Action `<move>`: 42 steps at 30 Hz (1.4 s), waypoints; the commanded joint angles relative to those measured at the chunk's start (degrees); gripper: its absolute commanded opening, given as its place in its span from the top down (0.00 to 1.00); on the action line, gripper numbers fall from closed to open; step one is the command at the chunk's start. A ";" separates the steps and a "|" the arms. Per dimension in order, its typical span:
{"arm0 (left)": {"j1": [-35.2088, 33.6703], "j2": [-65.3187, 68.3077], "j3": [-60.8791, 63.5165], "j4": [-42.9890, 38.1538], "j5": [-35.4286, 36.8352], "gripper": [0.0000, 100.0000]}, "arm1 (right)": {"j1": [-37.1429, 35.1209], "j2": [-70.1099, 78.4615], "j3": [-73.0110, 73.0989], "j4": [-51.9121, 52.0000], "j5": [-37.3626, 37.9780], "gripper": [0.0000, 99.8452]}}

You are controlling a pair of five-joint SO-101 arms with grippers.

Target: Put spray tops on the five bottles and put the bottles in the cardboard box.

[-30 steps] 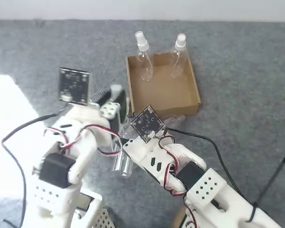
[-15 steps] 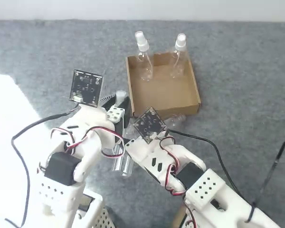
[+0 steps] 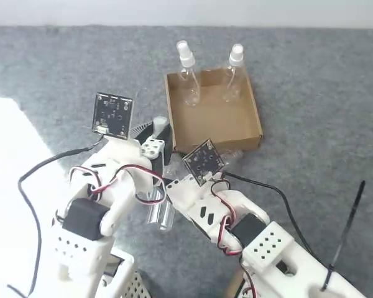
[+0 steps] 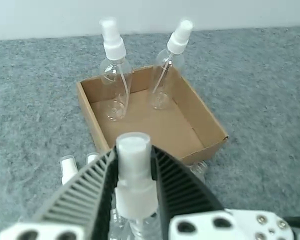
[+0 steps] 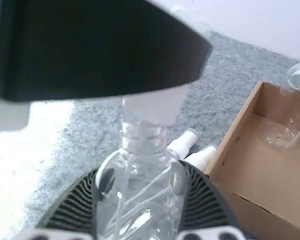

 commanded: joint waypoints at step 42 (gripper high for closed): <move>-7.12 -18.11 0.31 5.89 -3.60 0.75 | 10.68 -2.24 -5.19 -2.51 -5.27 0.99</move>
